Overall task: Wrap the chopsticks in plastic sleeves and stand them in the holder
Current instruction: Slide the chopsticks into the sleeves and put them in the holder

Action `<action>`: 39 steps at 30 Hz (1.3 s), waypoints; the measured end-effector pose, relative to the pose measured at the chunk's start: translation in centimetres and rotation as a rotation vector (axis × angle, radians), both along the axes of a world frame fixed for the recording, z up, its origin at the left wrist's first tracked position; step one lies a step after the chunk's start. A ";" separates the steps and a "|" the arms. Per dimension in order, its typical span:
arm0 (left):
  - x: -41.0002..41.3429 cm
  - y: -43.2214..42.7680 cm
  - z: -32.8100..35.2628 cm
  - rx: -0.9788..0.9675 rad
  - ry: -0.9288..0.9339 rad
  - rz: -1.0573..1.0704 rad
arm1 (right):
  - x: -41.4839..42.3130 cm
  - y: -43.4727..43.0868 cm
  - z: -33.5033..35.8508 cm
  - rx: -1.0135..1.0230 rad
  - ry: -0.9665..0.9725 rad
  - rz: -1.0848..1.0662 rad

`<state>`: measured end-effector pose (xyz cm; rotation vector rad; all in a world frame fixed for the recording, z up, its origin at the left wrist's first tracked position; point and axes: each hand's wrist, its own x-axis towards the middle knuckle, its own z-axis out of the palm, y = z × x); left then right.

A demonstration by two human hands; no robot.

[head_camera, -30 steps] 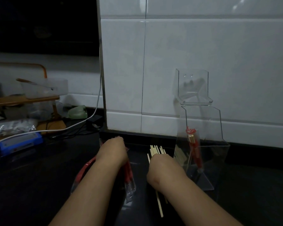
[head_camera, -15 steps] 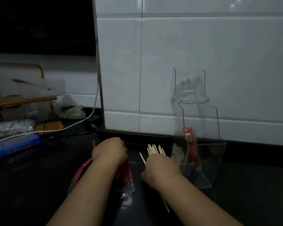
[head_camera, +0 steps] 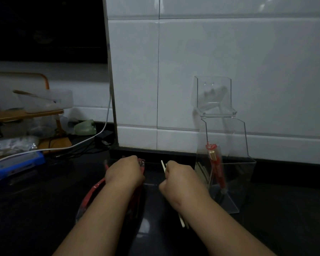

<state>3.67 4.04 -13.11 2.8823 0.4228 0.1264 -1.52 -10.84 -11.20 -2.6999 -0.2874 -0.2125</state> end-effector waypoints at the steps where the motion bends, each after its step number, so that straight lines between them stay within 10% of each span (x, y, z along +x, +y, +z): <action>1: 0.2 0.1 0.0 -0.005 -0.016 0.004 | 0.0 -0.1 0.0 0.025 -0.028 0.004; 20: -1.0 -0.1 1.5 -0.021 -0.250 0.078 | 0.7 -0.3 -1.0 0.203 -0.185 0.113; 31: -2.0 -0.6 3.2 -1.233 -0.627 0.009 | 0.3 -0.2 -1.0 0.709 -0.193 0.178; 39: -1.5 -0.6 2.7 -1.415 -0.573 -0.137 | 0.2 0.1 -0.6 0.957 -0.122 0.213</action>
